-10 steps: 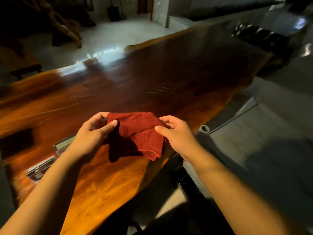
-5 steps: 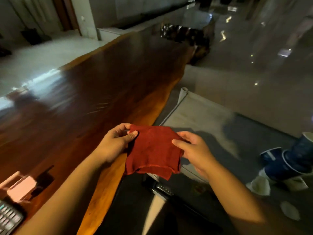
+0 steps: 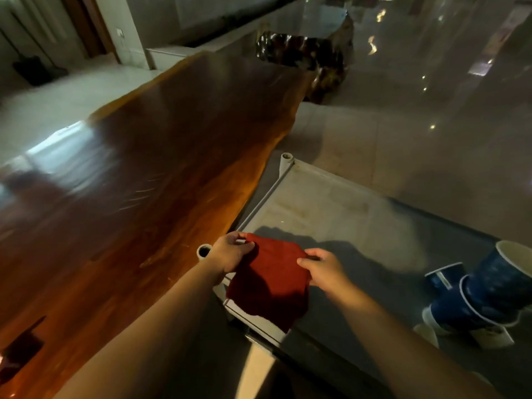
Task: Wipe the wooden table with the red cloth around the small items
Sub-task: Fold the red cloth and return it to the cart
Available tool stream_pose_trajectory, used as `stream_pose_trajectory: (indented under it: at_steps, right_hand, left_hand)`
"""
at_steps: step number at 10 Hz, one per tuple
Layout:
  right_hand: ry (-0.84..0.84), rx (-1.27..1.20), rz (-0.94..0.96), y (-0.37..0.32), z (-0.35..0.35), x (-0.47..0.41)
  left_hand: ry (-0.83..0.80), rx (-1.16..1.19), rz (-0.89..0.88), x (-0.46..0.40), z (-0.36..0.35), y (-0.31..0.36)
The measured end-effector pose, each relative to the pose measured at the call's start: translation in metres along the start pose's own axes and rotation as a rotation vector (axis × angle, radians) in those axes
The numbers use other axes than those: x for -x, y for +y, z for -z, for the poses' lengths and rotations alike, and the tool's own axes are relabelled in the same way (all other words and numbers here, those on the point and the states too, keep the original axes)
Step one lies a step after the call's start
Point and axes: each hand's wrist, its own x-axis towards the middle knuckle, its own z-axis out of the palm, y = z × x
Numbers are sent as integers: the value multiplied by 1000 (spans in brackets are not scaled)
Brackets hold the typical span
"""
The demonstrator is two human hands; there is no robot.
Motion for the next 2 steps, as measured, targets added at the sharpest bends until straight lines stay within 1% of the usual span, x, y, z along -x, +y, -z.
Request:
stream_pose_trajectory:
  at_steps: [1,2]
  right_hand:
    - [-8,96,58,-1,-1,-20]
    - [-32,217,97,-7,-2,-32]
  left_hand:
    - [18,-36,18,-17,-1,-2]
    - [67,-89,-13,-18,4,-4]
